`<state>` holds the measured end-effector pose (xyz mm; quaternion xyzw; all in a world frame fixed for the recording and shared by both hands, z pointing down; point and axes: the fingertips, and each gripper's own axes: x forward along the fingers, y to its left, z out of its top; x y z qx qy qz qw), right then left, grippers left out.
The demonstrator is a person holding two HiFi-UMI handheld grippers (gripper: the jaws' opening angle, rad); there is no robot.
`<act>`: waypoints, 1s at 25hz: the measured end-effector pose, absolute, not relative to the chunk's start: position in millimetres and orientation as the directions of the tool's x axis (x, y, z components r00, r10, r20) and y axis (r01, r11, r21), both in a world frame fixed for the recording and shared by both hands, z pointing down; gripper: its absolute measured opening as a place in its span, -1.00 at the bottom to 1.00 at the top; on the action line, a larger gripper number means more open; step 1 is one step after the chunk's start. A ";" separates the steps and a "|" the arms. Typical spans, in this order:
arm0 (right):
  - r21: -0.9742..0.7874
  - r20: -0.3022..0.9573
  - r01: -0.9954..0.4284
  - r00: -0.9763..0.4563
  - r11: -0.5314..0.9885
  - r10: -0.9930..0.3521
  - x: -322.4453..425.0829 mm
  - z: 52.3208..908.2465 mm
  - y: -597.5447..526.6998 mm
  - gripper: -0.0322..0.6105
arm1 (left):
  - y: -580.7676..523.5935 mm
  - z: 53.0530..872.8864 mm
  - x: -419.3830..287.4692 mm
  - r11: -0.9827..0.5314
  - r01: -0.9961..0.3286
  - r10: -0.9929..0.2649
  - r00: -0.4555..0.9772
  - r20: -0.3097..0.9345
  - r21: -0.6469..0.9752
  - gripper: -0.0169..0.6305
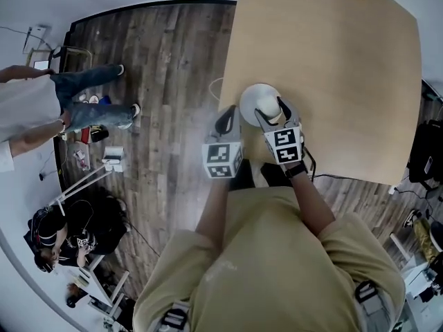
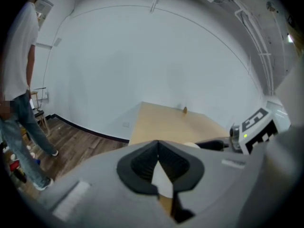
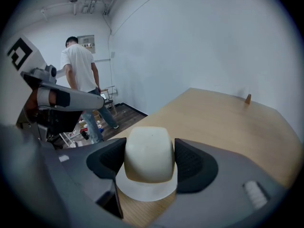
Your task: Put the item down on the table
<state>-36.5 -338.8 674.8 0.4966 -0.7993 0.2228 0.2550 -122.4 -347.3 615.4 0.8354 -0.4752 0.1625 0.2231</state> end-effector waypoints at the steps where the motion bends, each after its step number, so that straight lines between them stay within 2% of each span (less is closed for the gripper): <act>1: -0.101 0.644 -0.908 -0.371 0.407 -0.669 -38.7 684.3 -338.6 0.09 | -347.7 621.9 -123.8 -0.447 -0.866 -0.713 0.497 0.495 0.225 -0.94; 8: -0.065 0.715 -0.903 -0.339 0.425 -0.611 -45.9 727.4 -342.3 0.09 | -347.2 657.7 -128.1 -0.445 -0.864 -0.667 0.494 0.557 0.234 -0.94; 13: -0.056 0.744 -0.902 -0.324 0.428 -0.585 -41.1 746.3 -349.7 0.10 | -348.9 657.2 -123.1 -0.435 -0.866 -0.667 0.493 0.559 0.246 -0.94; 18: -0.029 0.761 -0.870 -0.339 0.493 -0.554 -45.3 756.1 -348.9 0.10 | -344.7 649.3 -118.3 -0.438 -0.866 -0.676 0.495 0.546 0.242 -0.94; 25: -0.071 0.690 -0.881 -0.382 0.468 -0.615 -39.8 720.3 -347.3 0.21 | -334.7 622.5 -111.1 -0.445 -0.871 -0.710 0.484 0.511 0.208 -0.94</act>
